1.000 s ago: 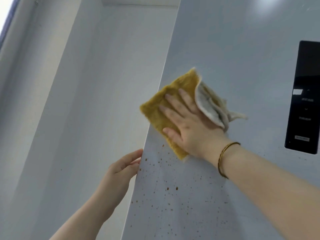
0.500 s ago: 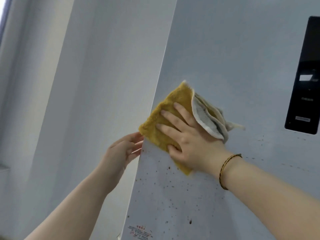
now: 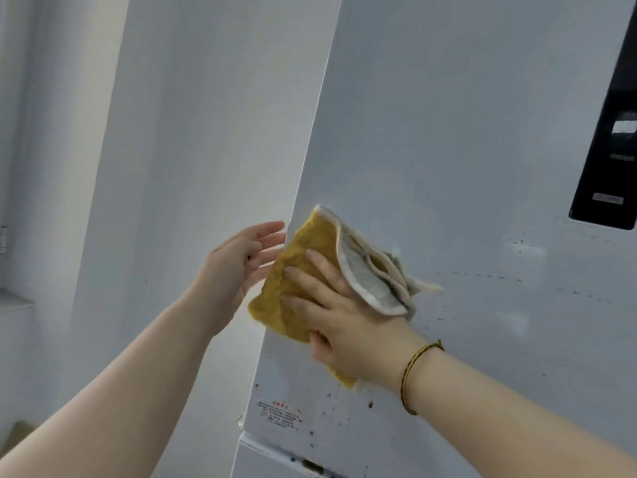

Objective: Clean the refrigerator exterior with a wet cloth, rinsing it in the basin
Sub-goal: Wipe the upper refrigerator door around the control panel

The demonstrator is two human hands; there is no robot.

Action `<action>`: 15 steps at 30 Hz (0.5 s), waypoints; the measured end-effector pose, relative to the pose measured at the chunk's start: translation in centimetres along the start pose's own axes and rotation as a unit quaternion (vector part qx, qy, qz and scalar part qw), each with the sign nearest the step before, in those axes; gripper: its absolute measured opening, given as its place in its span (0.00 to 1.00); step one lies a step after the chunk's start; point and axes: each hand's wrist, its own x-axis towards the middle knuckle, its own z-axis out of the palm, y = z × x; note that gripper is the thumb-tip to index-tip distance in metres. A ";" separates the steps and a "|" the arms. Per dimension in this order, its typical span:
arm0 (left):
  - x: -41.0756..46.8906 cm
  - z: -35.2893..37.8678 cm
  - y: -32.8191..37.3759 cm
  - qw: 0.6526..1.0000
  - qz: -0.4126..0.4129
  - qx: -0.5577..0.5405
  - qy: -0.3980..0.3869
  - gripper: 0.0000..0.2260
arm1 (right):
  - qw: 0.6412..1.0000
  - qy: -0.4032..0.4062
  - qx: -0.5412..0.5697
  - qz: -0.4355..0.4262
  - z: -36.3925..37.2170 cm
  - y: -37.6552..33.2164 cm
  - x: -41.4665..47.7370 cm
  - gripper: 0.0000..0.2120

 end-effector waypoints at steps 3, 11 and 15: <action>0.2 -0.1 0.2 0.999 0.013 0.029 -0.011 0.19 | 0.992 0.019 -0.018 0.121 -0.6 0.5 0.9 0.25; -0.1 0.5 0.4 0.998 0.022 0.059 -0.032 0.20 | 0.996 -0.079 -0.051 -0.002 3.2 -7.1 -4.8 0.37; -0.4 0.8 0.3 0.997 0.021 0.063 -0.030 0.19 | 0.999 -0.022 -0.026 0.028 2.2 -4.9 -3.8 0.35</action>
